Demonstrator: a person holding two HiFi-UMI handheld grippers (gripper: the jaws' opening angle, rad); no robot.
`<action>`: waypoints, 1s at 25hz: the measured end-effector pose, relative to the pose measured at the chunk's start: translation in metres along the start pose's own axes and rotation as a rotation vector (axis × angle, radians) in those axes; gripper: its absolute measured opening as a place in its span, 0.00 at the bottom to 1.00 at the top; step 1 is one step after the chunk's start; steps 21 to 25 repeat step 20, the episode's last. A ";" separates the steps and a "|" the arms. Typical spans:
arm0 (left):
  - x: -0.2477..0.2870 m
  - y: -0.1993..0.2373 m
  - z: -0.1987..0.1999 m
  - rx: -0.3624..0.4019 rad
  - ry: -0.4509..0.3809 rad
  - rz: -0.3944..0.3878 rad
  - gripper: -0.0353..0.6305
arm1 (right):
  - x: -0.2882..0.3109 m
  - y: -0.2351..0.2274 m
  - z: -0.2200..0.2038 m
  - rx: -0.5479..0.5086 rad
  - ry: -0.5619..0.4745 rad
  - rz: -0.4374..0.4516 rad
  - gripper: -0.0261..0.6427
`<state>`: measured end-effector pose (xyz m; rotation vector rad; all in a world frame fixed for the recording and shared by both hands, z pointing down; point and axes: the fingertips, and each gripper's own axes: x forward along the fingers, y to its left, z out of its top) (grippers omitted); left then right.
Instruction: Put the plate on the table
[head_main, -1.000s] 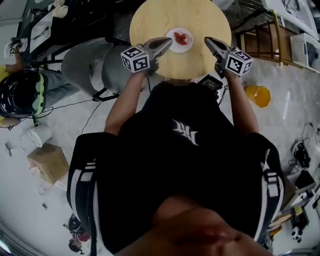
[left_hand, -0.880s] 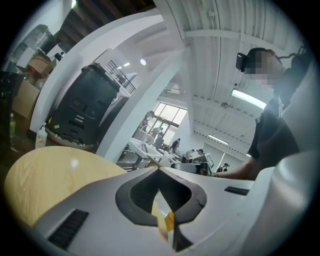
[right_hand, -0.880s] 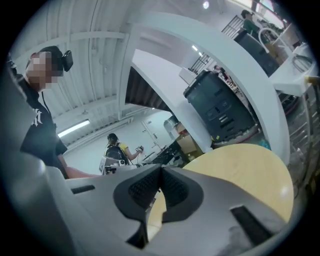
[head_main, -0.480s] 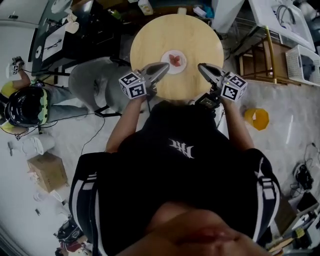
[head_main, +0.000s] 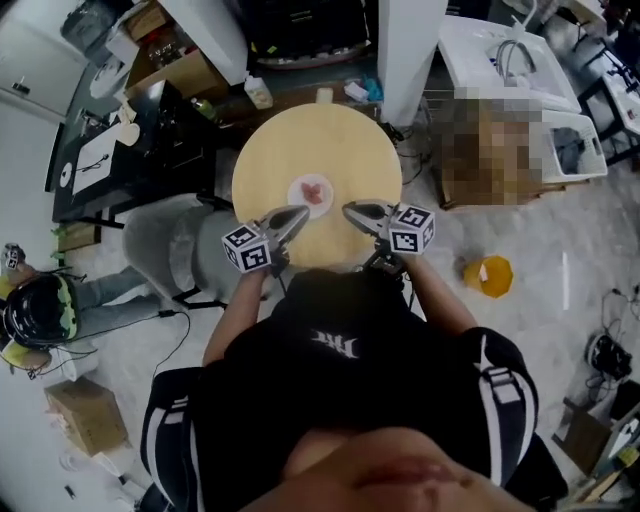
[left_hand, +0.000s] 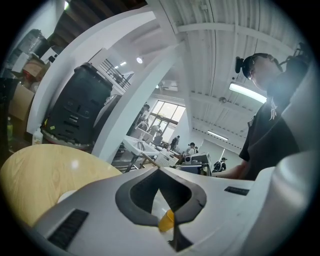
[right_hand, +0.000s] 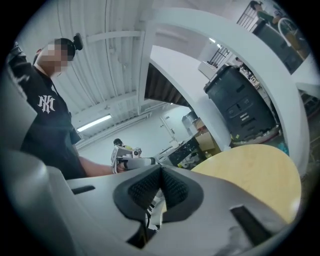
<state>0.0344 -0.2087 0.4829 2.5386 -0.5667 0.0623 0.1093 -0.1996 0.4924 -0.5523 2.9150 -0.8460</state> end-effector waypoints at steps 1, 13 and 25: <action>0.000 0.001 -0.003 -0.002 0.002 -0.003 0.05 | -0.002 0.000 0.001 -0.002 -0.004 -0.006 0.04; 0.033 0.000 -0.015 -0.033 0.018 -0.064 0.06 | -0.040 -0.009 0.018 -0.012 -0.019 -0.070 0.04; 0.077 -0.004 -0.001 -0.027 0.081 -0.135 0.06 | -0.069 -0.009 0.065 -0.084 -0.082 -0.133 0.04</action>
